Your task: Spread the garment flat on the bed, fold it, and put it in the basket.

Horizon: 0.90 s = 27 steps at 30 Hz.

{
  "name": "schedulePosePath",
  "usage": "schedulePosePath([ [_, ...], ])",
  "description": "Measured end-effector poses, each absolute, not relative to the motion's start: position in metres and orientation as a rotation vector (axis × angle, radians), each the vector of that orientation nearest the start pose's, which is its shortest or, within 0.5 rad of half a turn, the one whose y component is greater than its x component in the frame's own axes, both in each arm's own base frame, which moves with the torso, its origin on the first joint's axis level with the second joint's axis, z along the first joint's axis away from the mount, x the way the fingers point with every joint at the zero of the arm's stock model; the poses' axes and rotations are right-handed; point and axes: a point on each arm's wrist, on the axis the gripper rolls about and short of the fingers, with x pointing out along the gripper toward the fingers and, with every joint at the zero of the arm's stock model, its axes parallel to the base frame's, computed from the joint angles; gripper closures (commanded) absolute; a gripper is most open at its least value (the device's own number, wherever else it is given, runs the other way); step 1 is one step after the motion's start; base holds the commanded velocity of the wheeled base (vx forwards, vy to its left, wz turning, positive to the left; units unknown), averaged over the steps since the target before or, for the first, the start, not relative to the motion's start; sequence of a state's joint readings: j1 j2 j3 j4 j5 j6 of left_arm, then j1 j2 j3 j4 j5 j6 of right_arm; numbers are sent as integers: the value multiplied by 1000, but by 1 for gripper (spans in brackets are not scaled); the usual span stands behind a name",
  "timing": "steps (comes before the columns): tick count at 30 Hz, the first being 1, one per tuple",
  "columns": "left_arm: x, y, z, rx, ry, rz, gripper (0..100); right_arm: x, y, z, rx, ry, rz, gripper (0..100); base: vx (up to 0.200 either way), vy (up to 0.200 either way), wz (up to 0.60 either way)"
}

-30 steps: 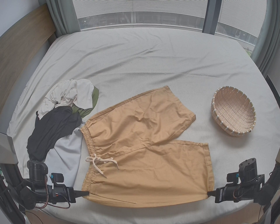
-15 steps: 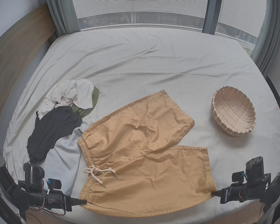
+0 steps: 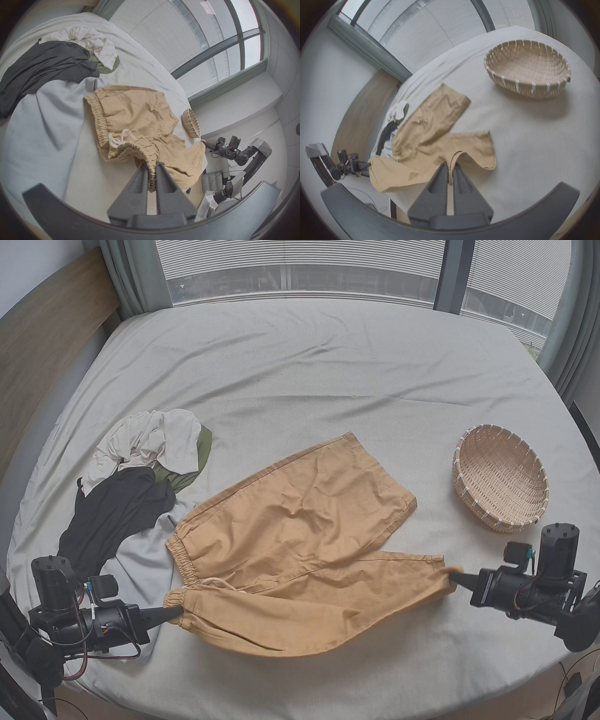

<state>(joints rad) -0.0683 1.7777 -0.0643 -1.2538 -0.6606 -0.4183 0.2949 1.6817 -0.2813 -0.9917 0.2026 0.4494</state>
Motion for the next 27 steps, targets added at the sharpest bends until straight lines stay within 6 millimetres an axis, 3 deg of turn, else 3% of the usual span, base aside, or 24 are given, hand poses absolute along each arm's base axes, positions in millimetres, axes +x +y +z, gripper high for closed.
schedulePosePath([
  [9, 207, -29, 73, -579, 526, -587, 100, 254, 82, 133, 455, 363, 429, 100, 0, 0, 0],
  [17, 224, -28, 74, -626, 459, -450, 100, 298, 93, 158, 477, 243, 462, 100, 0, 0, 0],
  [27, 234, -30, 72, -668, 446, -404, 100, 352, 109, 175, 491, 171, 509, 100, 0, 0, 0],
])
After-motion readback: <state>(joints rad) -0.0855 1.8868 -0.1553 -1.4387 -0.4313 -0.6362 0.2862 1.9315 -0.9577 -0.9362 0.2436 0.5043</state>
